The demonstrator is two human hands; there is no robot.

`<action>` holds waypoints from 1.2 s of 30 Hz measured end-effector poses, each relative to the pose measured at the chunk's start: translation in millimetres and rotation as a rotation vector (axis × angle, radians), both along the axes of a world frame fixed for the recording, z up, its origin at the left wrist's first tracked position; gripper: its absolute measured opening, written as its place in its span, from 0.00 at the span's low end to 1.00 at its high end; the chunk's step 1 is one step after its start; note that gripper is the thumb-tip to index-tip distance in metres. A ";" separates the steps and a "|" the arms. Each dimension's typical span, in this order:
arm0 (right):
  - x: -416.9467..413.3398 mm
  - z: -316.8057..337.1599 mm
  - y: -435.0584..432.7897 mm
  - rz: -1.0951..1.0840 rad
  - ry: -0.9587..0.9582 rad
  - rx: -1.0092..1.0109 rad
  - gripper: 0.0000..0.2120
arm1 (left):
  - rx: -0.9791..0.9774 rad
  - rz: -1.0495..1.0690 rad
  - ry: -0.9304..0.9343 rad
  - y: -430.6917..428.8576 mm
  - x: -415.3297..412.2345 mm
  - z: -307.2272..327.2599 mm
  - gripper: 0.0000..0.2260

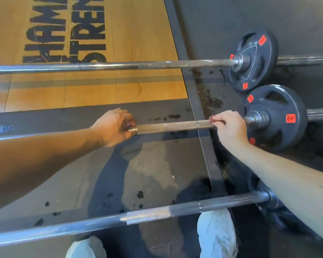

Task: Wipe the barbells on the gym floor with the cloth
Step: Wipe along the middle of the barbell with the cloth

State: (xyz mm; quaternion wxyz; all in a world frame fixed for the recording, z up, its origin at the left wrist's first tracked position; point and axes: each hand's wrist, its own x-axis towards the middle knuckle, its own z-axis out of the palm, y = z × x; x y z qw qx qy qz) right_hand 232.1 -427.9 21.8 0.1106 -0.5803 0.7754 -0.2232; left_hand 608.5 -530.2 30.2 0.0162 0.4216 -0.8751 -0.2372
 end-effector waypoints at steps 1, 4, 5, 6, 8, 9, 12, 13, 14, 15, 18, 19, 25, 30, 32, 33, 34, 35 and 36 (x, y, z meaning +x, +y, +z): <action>18.4 -0.8 -3.3 -0.001 -0.016 0.009 0.07 | -0.001 0.004 0.003 -0.4 3.1 0.6 0.10; 92.8 -5.6 -15.3 0.183 -0.061 -0.041 0.09 | 0.011 0.015 -0.006 -1.5 7.2 3.0 0.11; 117.4 -9.4 -20.6 0.256 -0.103 -0.057 0.08 | 0.014 0.016 -0.015 -1.8 7.1 3.5 0.11; 139.3 -13.3 -25.7 0.325 -0.134 -0.057 0.07 | 0.013 0.018 -0.022 -2.1 7.0 3.4 0.10; 162.4 -16.1 -32.4 0.454 -0.170 -0.048 0.05 | 0.014 0.028 -0.027 -2.6 6.2 2.1 0.10; 158.7 -18.2 -34.3 0.522 -0.170 -0.049 0.04 | 0.017 0.031 -0.025 -3.1 5.3 1.2 0.10; 109.6 -20.2 -25.3 0.643 -0.080 -0.104 0.04 | 0.036 0.009 -0.029 -5.5 -2.3 -0.6 0.10; 86.3 -21.2 -18.5 0.623 -0.055 -0.109 0.04 | 0.048 -0.002 -0.029 -6.1 -6.6 -1.2 0.11; 63.2 -21.9 -11.2 0.572 -0.043 -0.099 0.04 | 0.059 -0.011 -0.023 -6.5 -12.1 -1.8 0.12; 40.6 -20.6 -4.5 0.510 -0.031 -0.085 0.04 | 0.067 -0.015 -0.016 -6.7 -18.4 -2.4 0.13; -15.0 -9.9 7.4 0.338 0.015 -0.013 0.07 | 0.065 -0.036 0.011 -4.6 -41.3 -3.7 0.17; -26.7 -2.7 8.8 0.281 0.033 0.024 0.08 | 0.056 -0.037 0.022 -3.3 -49.3 -5.3 0.18; -42.0 37.7 -9.3 0.162 0.148 0.217 0.13 | 0.040 0.004 0.039 7.1 -84.5 -23.3 0.21; -22.1 7.2 -3.2 0.296 0.288 0.316 0.20 | -0.025 -0.002 0.082 19.1 -85.5 -33.3 0.19; -16.0 -8.5 1.0 0.241 0.338 0.280 0.22 | -0.054 -0.015 0.114 19.6 -84.4 -35.0 0.18; -14.3 -13.5 1.4 0.214 0.376 0.265 0.22 | -0.064 -0.019 0.125 19.5 -84.3 -35.6 0.18; -13.1 -16.2 0.1 0.193 0.419 0.275 0.22 | -0.067 -0.019 0.128 19.3 -84.6 -36.2 0.18; -11.7 -17.2 -3.1 0.181 0.469 0.300 0.22 | -0.068 -0.015 0.127 18.8 -85.0 -36.1 0.17; -10.7 -17.9 -7.0 0.174 0.509 0.338 0.22 | -0.066 -0.011 0.126 17.9 -85.3 -35.8 0.17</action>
